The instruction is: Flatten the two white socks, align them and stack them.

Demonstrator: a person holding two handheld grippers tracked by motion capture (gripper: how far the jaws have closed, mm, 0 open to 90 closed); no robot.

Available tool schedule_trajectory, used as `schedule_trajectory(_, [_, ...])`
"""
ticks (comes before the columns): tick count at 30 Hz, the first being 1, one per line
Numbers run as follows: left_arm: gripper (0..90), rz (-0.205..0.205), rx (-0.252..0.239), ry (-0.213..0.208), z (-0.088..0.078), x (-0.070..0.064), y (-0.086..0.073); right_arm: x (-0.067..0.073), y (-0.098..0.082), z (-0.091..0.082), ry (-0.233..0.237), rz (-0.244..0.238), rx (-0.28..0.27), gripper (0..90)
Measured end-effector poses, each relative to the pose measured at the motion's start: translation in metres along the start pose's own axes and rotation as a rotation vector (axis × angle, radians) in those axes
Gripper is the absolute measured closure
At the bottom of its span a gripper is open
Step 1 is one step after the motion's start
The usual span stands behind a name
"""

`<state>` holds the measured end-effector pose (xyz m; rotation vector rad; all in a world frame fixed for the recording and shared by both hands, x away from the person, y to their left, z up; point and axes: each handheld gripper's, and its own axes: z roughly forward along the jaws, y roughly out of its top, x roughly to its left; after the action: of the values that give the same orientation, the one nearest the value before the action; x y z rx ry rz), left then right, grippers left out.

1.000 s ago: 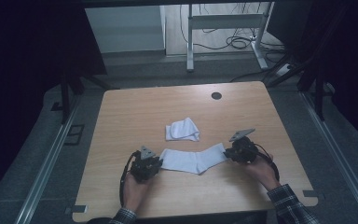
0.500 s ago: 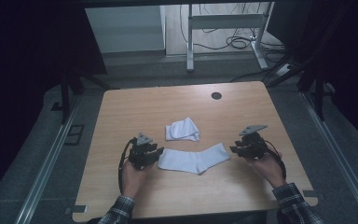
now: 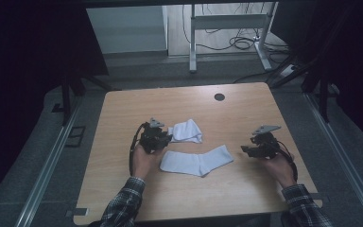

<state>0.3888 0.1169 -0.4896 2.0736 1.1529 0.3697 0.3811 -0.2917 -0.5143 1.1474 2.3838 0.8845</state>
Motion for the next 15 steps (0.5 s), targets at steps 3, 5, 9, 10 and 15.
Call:
schedule_trajectory(3, [70.1, -0.009, 0.013, 0.002, 0.011, 0.001, 0.006, -0.005, -0.003, 0.002, -0.012, 0.008, 0.003, 39.0])
schedule_trajectory(5, [70.0, -0.015, 0.021, 0.006, 0.018, 0.002, 0.008, -0.007, -0.006, 0.004, -0.015, 0.015, 0.008, 38.3])
schedule_trajectory(9, [68.9, -0.014, 0.047, 0.018, 0.033, 0.002, 0.012, -0.010, -0.009, 0.007, -0.018, 0.005, 0.024, 37.7])
schedule_trajectory(10, [68.1, -0.012, 0.055, 0.019, 0.035, 0.002, 0.013, -0.010, -0.010, 0.008, -0.018, 0.004, 0.030, 37.5])
schedule_trajectory(15, [63.2, -0.022, 0.082, 0.045, 0.051, 0.003, 0.012, -0.011, -0.011, 0.009, -0.005, 0.017, 0.028, 35.8])
